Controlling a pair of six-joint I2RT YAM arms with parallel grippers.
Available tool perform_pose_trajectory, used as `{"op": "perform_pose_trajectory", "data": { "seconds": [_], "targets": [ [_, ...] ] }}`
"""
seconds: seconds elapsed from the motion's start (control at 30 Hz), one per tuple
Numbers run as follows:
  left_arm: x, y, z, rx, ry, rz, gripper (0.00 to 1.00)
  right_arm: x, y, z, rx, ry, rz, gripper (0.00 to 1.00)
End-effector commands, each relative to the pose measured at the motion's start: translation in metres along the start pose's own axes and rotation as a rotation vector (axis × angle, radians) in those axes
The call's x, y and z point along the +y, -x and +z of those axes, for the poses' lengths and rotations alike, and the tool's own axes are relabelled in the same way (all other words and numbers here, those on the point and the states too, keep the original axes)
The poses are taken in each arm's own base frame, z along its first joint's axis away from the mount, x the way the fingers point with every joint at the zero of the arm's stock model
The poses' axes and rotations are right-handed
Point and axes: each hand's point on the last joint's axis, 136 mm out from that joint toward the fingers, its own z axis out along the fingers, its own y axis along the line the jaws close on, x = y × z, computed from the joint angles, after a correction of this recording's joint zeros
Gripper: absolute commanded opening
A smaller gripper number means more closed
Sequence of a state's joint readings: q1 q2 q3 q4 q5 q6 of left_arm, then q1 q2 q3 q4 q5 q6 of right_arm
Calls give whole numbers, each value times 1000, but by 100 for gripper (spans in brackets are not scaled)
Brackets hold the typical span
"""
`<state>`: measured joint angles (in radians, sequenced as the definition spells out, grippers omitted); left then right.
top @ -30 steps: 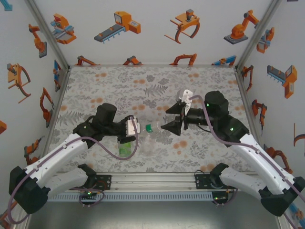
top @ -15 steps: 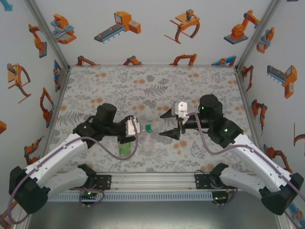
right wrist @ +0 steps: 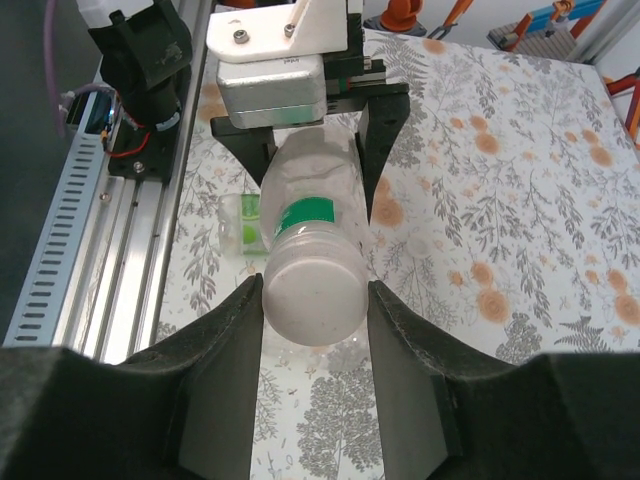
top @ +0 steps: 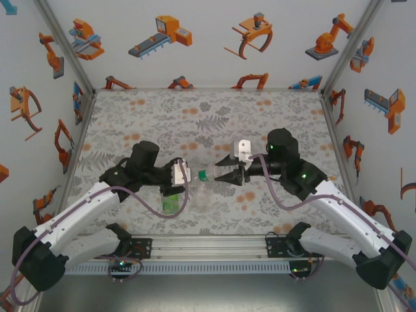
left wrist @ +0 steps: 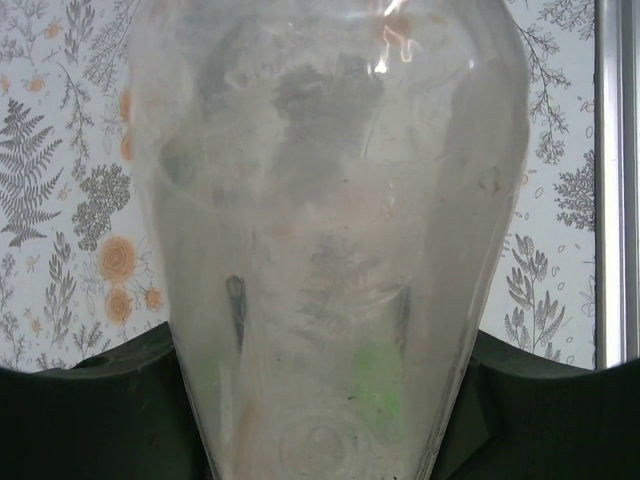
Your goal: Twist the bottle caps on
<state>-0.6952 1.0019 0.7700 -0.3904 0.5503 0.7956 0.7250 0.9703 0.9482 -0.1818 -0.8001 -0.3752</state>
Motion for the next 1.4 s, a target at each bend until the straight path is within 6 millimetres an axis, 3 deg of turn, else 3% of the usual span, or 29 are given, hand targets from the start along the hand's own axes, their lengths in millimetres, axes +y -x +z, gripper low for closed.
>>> {"op": "perform_pose_trajectory", "data": {
  "seconds": [0.0,0.13,0.27,0.37,0.5,0.73,0.83,0.93,0.97,1.0,1.07,1.1,1.23,1.37],
  "targets": [
    [2,14,-6,-32,4,26,0,-5,-5,4,9,-33,91,22],
    [6,14,-8,-33,32,26,0,-30,-12,5,11,-166,393,5],
    [11,13,-10,-33,74,29,0,-55,-31,0,-22,-345,795,0],
    [16,12,-10,-28,104,30,0,-71,-59,-9,-54,-516,1134,0],
    [22,10,-10,-10,129,24,0,-72,-99,-15,-74,-668,1573,0],
    [27,7,-9,14,149,7,0,-69,-114,-15,-69,-743,1831,0],
    [28,6,-10,19,157,4,0,-70,-118,-17,-105,-766,1872,0],
    [29,6,-11,22,164,9,0,-78,-109,-20,-163,-745,1857,0],
    [29,6,-12,24,167,8,0,-81,-102,-22,-176,-734,1824,6],
    [29,5,-12,24,168,10,0,-85,-93,-25,-182,-723,1766,28],
    [28,7,-13,18,166,15,0,-93,-76,-32,-164,-709,1605,61],
    [27,8,-12,14,161,17,0,-95,-69,-36,-137,-708,1516,69],
    [24,8,-10,3,136,17,0,-100,-29,-41,-90,-639,1147,74],
    [17,10,-8,-6,89,21,0,-80,6,-27,-57,-414,725,73]
  ]
}}
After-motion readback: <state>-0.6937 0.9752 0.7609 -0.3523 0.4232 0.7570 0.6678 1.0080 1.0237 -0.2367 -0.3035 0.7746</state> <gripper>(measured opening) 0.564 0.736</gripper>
